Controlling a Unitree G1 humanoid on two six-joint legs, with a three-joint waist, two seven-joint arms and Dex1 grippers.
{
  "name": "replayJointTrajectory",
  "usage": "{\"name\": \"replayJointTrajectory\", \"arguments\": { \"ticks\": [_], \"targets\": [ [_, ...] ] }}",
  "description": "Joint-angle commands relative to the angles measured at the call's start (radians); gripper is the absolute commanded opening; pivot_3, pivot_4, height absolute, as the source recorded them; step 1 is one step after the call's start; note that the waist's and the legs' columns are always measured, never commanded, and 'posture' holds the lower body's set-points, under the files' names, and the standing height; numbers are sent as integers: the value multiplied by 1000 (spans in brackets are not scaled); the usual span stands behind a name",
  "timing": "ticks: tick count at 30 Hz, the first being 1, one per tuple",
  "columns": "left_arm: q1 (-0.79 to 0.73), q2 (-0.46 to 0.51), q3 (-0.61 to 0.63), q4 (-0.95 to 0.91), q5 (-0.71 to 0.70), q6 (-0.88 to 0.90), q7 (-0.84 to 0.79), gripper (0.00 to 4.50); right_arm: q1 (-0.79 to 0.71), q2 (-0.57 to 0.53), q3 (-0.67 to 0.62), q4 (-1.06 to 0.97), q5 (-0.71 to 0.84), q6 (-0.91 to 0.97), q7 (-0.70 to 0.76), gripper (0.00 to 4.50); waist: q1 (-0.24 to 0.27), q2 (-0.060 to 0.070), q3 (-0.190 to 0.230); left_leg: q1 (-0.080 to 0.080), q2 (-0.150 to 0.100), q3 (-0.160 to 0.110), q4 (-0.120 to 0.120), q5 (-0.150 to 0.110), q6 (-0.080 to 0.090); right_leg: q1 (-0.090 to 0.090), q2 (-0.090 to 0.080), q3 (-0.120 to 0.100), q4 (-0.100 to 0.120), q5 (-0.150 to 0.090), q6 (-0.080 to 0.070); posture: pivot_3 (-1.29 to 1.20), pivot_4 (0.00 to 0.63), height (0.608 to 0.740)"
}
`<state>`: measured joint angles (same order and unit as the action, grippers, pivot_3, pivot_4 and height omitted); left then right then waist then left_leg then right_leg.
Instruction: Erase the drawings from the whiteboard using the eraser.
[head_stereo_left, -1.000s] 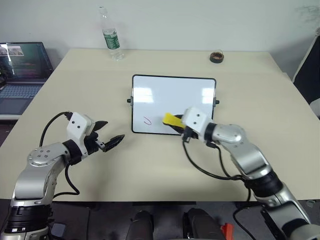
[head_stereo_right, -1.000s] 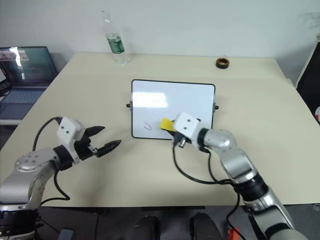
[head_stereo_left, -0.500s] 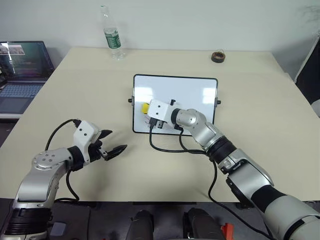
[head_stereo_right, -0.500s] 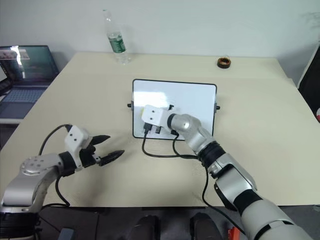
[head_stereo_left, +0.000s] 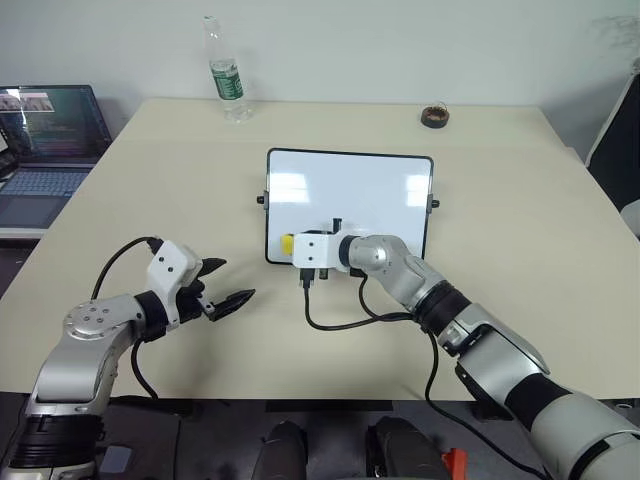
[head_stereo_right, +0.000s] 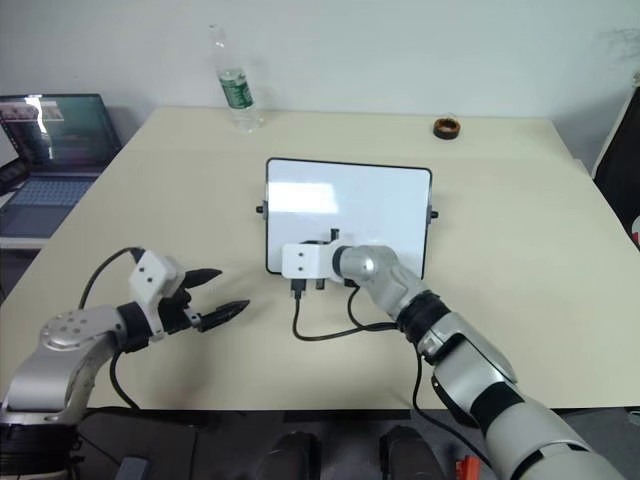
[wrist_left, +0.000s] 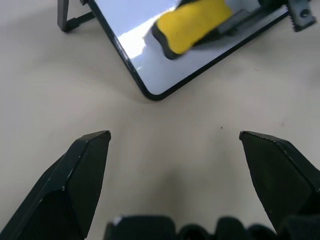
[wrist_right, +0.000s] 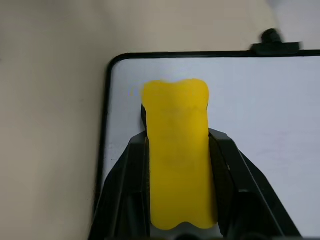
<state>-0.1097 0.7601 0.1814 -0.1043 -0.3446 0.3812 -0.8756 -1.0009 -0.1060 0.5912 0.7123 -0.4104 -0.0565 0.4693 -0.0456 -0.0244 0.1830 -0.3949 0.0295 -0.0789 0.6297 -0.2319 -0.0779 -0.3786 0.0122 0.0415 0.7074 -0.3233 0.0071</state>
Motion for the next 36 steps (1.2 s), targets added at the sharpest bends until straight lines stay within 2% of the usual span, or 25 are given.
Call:
{"name": "replayJointTrajectory", "arguments": {
  "ticks": [1, 7, 14, 16, 21, 26, 31, 36],
  "targets": [
    [-11, 3, 4, -16, 1, -18, 0, 4500, -23, -49, -47, 35, -20, 0, -16, 1173, 5, 0, 0, 0, 0, 0, 0, 0, 0, 0, 0, 0, 0, 0, 0, 0, 150, 740],
    [-14, 0, 1, -18, 1, -14, 1, 4500, 46, -108, 0, -30, -25, -28, 142, 1173, 14, 0, 0, 1, 0, 0, 0, 0, 0, 0, 0, 0, 0, 0, 0, 0, 150, 740],
    [-18, -1, -5, -30, -2, -4, 5, 4500, 80, -146, -11, -61, -31, -37, 181, 1171, 13, 0, 0, 2, 0, 0, 0, 0, 0, 1, 0, 0, 1, 0, 0, 0, 150, 740],
    [-19, 0, -6, -30, -3, -4, 5, 4500, 80, -154, -17, -73, -37, -38, 171, 1171, 14, 0, 0, 1, 0, 0, 0, 0, 0, 1, 0, 0, 0, 0, 0, 0, 150, 740],
    [-25, -6, -10, -34, -8, -1, 7, 4500, 60, -152, -98, -130, -28, -16, 30, 1171, 15, 0, 0, 1, 0, 0, 0, 0, 0, 1, 0, 0, 0, 0, 0, 0, 150, 740],
    [-18, -17, -21, -49, -33, 0, -23, 4500, 82, -258, -145, -291, -81, -15, -31, 1171, 18, 0, 0, -2, 0, 0, 0, 0, 0, -1, -1, 0, 0, 0, 0, 0, 150, 740],
    [-80, -46, -55, -62, -40, -2, -35, 4500, 192, -301, -282, -595, 3, 137, 35, 1171, 14, 0, 0, -4, 0, 0, -1, 0, 0, -1, 0, 0, -4, 0, 0, 0, 150, 740],
    [-202, -55, -156, -121, -54, 17, -101, 4500, 445, -252, -554, -1036, 218, 599, 103, 1170, 20, 0, 0, -6, 0, 0, -2, 0, 0, -2, 1, -1, -8, 0, 0, 0, 150, 740]
  ]
}}
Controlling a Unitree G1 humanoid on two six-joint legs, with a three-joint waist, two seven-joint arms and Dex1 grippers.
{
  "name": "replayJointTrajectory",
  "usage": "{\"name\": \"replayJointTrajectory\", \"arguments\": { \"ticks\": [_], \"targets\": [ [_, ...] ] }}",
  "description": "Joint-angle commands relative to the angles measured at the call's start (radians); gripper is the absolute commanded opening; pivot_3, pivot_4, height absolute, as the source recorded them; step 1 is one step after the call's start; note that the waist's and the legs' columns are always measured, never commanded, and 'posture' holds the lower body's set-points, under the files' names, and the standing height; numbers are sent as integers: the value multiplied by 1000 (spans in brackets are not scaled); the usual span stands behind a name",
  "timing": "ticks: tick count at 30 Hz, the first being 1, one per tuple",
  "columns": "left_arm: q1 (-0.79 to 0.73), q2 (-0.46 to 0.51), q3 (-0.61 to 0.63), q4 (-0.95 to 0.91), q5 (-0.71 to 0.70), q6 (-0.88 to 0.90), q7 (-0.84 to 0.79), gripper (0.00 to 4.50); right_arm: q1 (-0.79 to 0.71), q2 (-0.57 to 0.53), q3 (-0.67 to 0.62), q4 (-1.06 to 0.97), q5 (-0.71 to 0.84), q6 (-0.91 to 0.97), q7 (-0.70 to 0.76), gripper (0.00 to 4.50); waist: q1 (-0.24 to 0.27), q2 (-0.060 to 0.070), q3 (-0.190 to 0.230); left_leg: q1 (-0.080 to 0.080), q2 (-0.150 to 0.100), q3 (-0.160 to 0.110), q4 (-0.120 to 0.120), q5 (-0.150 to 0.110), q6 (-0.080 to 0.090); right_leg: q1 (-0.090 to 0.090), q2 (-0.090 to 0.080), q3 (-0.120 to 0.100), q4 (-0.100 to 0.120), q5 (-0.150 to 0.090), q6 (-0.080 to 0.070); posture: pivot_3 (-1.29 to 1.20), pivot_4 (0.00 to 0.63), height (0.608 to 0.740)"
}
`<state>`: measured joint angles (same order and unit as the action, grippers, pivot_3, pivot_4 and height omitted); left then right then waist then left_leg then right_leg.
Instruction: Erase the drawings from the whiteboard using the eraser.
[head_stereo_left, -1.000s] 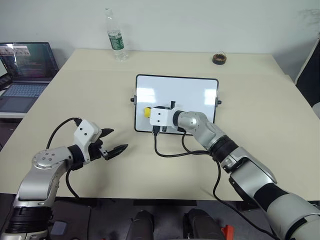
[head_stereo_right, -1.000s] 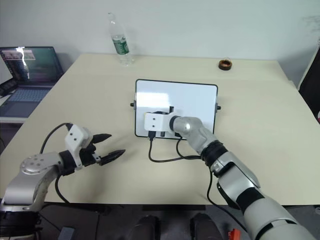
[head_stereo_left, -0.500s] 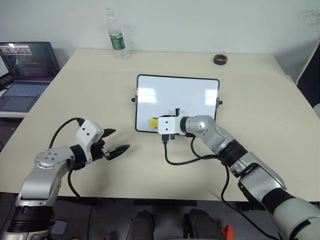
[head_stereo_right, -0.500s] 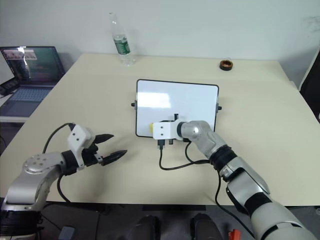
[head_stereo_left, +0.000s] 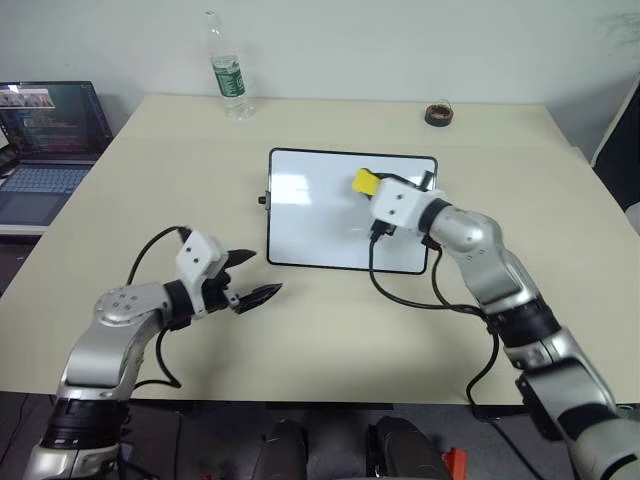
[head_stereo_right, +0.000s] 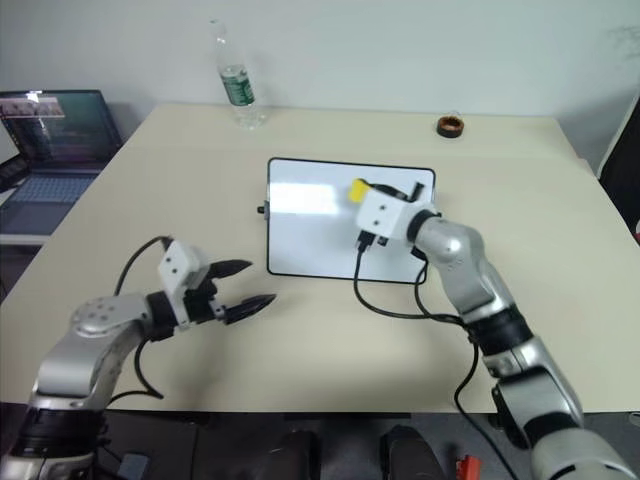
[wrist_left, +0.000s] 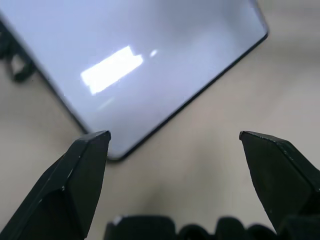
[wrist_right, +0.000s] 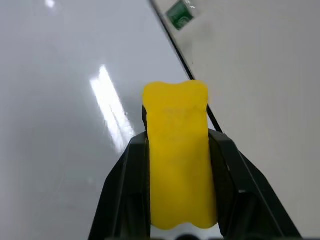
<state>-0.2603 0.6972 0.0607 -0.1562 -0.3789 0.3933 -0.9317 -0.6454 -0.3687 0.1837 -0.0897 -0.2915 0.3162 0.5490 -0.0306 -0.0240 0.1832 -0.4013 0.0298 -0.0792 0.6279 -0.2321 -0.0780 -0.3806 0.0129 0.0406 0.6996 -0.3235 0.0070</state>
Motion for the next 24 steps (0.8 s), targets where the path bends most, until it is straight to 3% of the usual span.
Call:
{"name": "replayJointTrajectory", "arguments": {
  "ticks": [1, 4, 8, 15, 24],
  "targets": [
    [-73, 8, -56, -73, -22, 6, -66, 4500, 139, 23, -189, -310, 117, 303, 13, 1170, 5, 0, 0, 0, 0, -1, 0, 0, 0, 1, 0, -1, -1, 0, 0, 0, 150, 740],
    [-149, -9, -124, -60, -16, -6, -126, 4500, 273, 40, -279, -473, 103, 441, -48, 1169, 3, 0, 0, 0, -1, 1, 0, 0, 0, 1, -1, 1, -2, 0, 1, 0, 150, 740],
    [-231, -48, -182, -14, -8, -25, -170, 4500, 342, 88, -328, -574, 141, 614, -84, 1168, -6, 1, 0, 2, -2, 2, 0, 0, 0, 1, 2, 2, 0, 0, 1, 0, 150, 740],
    [-398, -179, -319, 114, 33, -69, -260, 4500, 334, 207, -431, -389, 164, 690, -258, 1168, -16, 1, 0, 3, -3, 4, 0, 0, 0, 1, 4, 3, 1, 0, 0, 0, 150, 740],
    [-483, -271, -366, 197, 93, -121, -266, 4500, 222, 184, -511, -125, 248, 609, -349, 1168, -18, 1, 1, 2, -3, 4, 0, 0, 0, 1, 4, 3, 0, 0, 1, 0, 150, 740]
  ]
}}
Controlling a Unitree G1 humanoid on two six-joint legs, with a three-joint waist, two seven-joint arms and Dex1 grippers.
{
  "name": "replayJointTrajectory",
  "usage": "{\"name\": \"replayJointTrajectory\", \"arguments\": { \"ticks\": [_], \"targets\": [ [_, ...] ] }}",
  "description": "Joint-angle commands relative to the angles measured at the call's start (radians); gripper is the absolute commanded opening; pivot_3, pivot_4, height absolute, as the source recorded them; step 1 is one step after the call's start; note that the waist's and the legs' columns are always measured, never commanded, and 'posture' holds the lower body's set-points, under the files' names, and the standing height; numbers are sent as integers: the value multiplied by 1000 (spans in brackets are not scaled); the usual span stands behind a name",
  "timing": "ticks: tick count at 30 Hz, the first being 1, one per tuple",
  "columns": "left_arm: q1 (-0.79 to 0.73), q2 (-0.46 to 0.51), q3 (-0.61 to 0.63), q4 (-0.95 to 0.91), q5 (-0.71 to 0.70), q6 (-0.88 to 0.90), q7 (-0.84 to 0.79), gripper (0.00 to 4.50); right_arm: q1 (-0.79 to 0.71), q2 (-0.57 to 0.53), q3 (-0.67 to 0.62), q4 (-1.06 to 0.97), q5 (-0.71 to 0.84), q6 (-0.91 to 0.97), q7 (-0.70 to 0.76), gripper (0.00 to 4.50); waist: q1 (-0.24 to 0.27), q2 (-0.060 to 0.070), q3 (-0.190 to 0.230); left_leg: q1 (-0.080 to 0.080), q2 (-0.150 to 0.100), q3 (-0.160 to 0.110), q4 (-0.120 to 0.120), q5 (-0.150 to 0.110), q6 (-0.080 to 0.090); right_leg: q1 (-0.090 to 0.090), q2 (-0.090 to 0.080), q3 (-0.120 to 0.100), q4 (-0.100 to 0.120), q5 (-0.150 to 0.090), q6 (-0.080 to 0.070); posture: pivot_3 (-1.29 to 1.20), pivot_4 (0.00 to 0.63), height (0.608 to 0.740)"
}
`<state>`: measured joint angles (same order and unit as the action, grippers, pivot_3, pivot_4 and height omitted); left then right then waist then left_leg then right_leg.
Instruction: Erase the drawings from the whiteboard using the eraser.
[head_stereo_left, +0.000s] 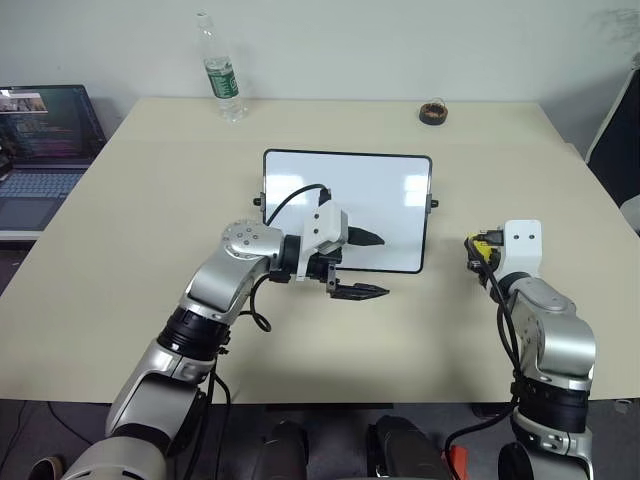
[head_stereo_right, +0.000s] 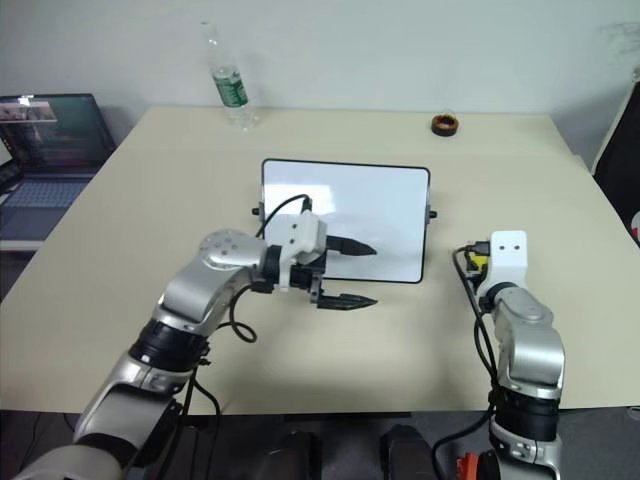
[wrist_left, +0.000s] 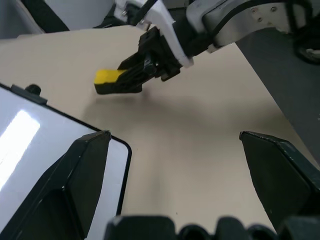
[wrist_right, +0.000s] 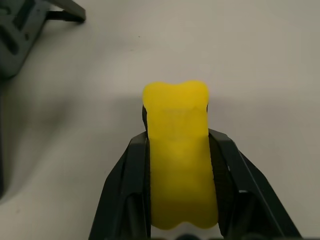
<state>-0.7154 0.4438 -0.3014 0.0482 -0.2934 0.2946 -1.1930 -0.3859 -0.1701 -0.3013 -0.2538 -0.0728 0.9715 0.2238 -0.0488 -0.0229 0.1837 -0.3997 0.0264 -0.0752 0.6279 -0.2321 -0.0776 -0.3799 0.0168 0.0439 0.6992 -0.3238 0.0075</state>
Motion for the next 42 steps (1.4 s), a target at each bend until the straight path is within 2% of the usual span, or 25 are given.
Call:
{"name": "replayJointTrajectory", "arguments": {
  "ticks": [1, 6, 7, 9, 14, 15, 23, 26, 29, 32, 35, 39, 42],
  "targets": [
    [-31, -24, -5, -7, 10, -22, -4, 4500, -48, -20, -25, 59, 36, -57, -29, 1168, 0, 0, 0, 0, 0, 0, 0, 0, 0, 0, 0, 0, 0, 0, 0, 0, 150, 740],
    [-34, -40, -12, -11, 29, -24, 2, 4500, -90, -42, -41, 167, 62, -103, -69, 1168, -1, 0, 0, 0, 0, 0, 0, 0, 0, 0, 0, 0, 0, 0, 0, 0, 150, 740],
    [-33, -42, -13, -13, 34, -24, 3, 4500, -90, -49, -40, 178, 67, -109, -70, 1889, -1, 0, 0, 0, 0, 0, 0, 0, 0, 0, 0, 0, 0, 0, 0, 0, 150, 740],
    [-25, -36, -8, -28, 32, -17, 2, 4500, -89, -53, -46, 184, 86, -114, -74, 2404, -1, 0, 0, 0, 0, 0, 0, 0, 0, 0, 0, 0, 0, 0, 0, 0, 150, 740],
    [23, 7, 20, -75, 14, 14, 4, 4500, -85, -47, -62, 162, 141, -124, -81, 4283, -6, 1, 0, 0, 1, 0, 0, 0, 0, 0, 0, 1, 0, 0, 0, 0, 150, 740],
    [32, 10, 24, -80, 14, 19, 14, 4500, -82, -52, -62, 156, 152, -124, -75, 4480, -6, 1, 0, 0, 1, 0, 0, 0, 0, 0, 0, 1, 0, 0, 0, 0, 150, 740],
    [241, 69, 261, -228, -43, 103, 232, 4500, 22, -98, -37, -159, 244, -151, 1, 4480, -6, 2, 1, -1, 2, 0, 0, 0, 0, -1, -1, 1, 0, 0, 0, 0, 150, 740],
    [347, 70, 394, -290, -69, 166, 363, 4500, 100, -84, -19, -273, 309, -103, 30, 4480, -5, 2, 1, 0, 3, -2, 0, 0, 0, 0, -2, 0, 0, 0, 0, 0, 150, 740],
    [440, 37, 491, -321, -43, 176, 520, 4500, 175, -92, -4, -305, 309, -140, 30, 4480, -3, 2, 1, 0, 3, -2, 0, 0, 0, 1, -3, 0, 0, 0, 0, 0, 150, 740],
    [586, -53, 607, -386, 65, 65, 759, 4500, 313, -74, 36, -278, 235, -461, 39, 4480, 1, 2, 1, 0, 3, -2, 1, 0, 0, 1, -4, 0, 0, 0, 0, 0, 150, 740],
    [714, -140, 635, -454, 213, -26, 961, 4500, 455, -59, 13, -219, 222, -702, 71, 4480, 9, 1, 0, 0, 3, -2, 0, -1, 0, 2, -5, 0, -2, 0, 1, 0, 150, 740],
    [812, -183, 641, -477, 319, -91, 1086, 4500, 518, -33, -45, -111, 286, -814, 76, 4480, 18, 1, 0, 3, 3, -2, 1, 0, 0, 4, -5, 0, -1, 0, 1, 0, 150, 740],
    [820, -202, 644, -464, 347, -87, 1150, 4500, 529, -49, -92, -50, 317, -862, 87, 4480, 20, 1, 0, 10, 2, -1, 1, 0, 0, 11, -5, 0, -2, -1, 4, 0, 150, 740]
  ]
}}
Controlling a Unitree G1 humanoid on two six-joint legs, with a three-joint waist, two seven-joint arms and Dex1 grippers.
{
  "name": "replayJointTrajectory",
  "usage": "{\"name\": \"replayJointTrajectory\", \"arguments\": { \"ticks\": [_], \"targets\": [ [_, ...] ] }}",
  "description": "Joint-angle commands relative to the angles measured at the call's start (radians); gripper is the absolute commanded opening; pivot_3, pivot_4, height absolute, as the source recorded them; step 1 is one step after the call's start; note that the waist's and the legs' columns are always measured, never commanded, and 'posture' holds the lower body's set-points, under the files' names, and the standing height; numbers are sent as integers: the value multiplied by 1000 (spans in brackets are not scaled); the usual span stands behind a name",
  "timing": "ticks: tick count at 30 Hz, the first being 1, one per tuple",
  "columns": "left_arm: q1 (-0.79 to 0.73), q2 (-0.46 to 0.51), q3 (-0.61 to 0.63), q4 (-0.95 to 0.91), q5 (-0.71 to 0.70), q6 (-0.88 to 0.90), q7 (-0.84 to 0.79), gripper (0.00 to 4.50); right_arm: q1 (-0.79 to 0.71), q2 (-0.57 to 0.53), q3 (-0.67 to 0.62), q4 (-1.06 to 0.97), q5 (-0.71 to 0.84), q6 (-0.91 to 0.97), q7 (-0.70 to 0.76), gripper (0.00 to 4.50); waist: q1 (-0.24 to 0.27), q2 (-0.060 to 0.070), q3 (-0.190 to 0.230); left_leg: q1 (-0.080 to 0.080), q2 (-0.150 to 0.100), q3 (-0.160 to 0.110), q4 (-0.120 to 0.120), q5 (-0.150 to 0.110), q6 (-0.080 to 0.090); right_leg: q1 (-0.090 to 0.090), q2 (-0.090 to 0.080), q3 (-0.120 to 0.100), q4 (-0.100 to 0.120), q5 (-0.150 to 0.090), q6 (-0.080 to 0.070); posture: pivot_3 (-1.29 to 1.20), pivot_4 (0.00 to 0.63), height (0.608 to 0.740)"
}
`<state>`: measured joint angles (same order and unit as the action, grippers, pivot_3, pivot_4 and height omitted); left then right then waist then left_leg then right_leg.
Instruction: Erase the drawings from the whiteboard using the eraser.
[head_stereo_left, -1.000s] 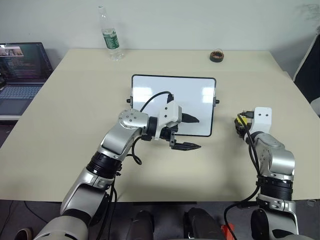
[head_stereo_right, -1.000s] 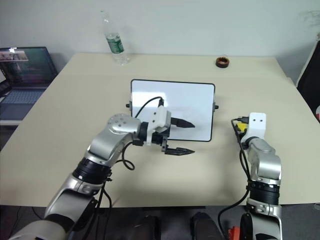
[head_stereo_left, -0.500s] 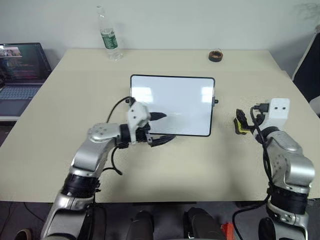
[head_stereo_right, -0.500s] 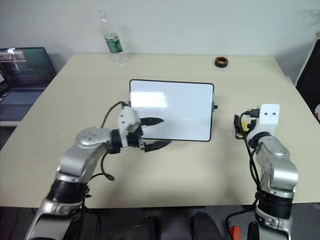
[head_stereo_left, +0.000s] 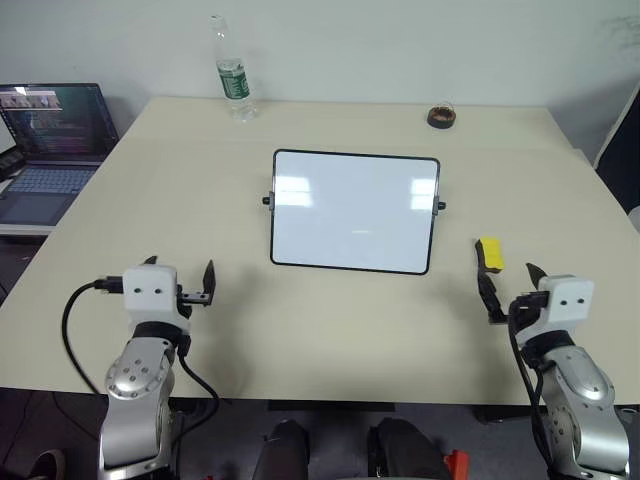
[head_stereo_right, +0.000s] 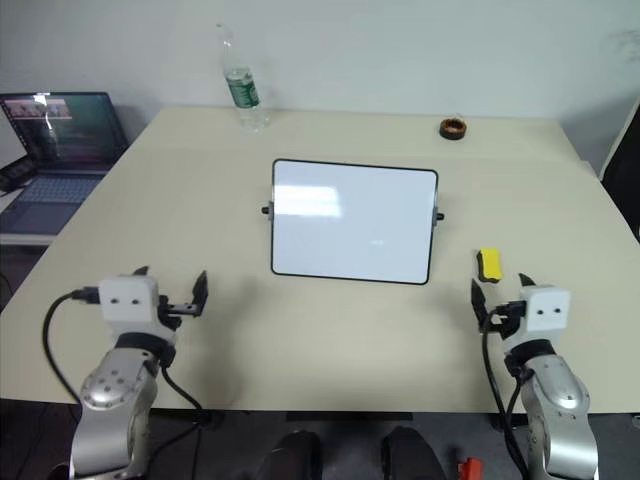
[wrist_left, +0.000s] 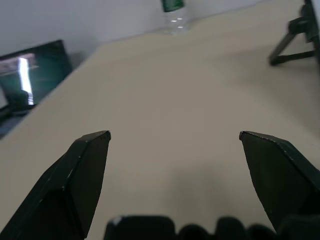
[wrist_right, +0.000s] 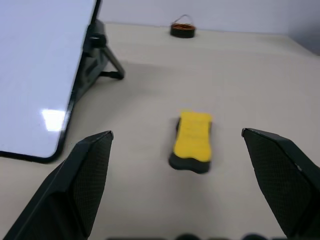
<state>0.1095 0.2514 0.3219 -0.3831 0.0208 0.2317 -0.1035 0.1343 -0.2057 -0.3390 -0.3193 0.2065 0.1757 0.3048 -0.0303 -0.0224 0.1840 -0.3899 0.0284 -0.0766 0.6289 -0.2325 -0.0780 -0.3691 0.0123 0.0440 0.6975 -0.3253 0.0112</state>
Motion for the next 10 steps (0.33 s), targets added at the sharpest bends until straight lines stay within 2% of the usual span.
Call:
{"name": "replayJointTrajectory", "arguments": {
  "ticks": [1, 5, 10],
  "targets": [
    [-2, -9, 24, -26, 38, -26, 70, 4500, 21, -19, -64, 9, 43, -74, 6, 4480, 2, 0, 0, 0, -1, 0, 0, 0, 0, 0, 0, 0, 0, -1, 2, 0, 150, 740],
    [28, -18, 4, -21, 47, -37, 81, 4500, 38, -52, -65, 0, 53, -78, 16, 4480, -1, 1, 0, 0, -1, 1, 0, 0, 0, 0, 2, 1, 0, -1, 2, 0, 150, 740],
    [16, -31, -27, 4, 59, -54, 96, 4500, -19, -94, -58, 37, 64, -57, 8, 4480, -3, 1, 0, 0, 0, 2, -1, 0, 0, -1, 2, 2, 0, -1, 2, 0, 150, 740]
  ]
}}
